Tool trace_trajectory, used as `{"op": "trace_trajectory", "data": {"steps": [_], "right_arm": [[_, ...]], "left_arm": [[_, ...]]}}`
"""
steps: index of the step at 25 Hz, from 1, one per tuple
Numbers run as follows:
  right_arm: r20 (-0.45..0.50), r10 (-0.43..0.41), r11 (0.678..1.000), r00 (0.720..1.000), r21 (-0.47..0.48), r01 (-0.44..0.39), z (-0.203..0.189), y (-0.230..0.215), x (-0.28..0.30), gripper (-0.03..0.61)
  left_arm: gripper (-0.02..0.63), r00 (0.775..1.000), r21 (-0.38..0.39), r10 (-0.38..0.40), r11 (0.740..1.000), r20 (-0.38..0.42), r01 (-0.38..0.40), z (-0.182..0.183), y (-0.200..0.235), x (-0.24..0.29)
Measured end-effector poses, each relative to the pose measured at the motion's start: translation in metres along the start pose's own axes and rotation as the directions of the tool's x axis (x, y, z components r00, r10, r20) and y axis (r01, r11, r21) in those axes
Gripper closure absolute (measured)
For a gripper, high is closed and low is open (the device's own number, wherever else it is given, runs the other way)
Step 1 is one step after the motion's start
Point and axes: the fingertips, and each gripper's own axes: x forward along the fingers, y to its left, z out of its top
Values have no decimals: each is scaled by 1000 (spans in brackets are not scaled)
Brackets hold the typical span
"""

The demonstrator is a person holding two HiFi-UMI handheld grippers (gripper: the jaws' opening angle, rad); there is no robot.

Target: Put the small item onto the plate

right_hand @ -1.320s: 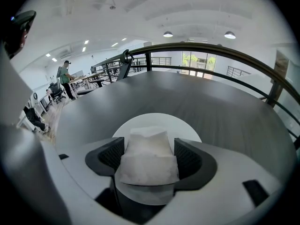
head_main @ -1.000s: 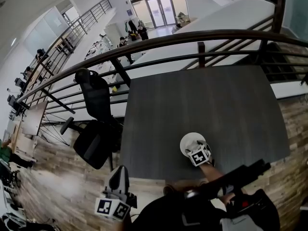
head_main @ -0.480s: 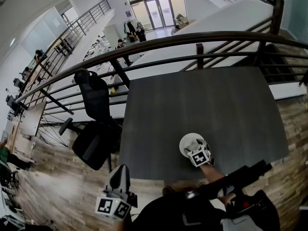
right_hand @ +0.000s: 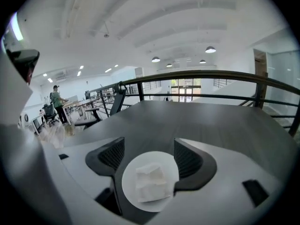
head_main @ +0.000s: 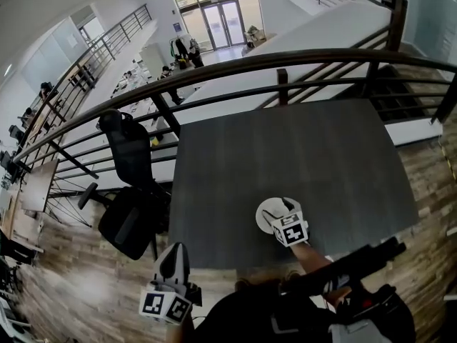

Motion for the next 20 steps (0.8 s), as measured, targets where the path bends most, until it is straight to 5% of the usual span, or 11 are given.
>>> {"op": "trace_trajectory", "data": {"steps": [10,12,20], "right_arm": [[217,12,999,976,43,-21,96,13,-70,244],[228,29,998,973,40,-40,105,19,-84,311],[306,72,997,949,9,-79,130,43,-159,406]], "left_arm": [[609,994,20,-112,993,3,112,-1,-26,18],[609,991,25,-133,991,8,132,0,-31,20],[609,975,23,-222,975,21,221,0,-61,20]]}}
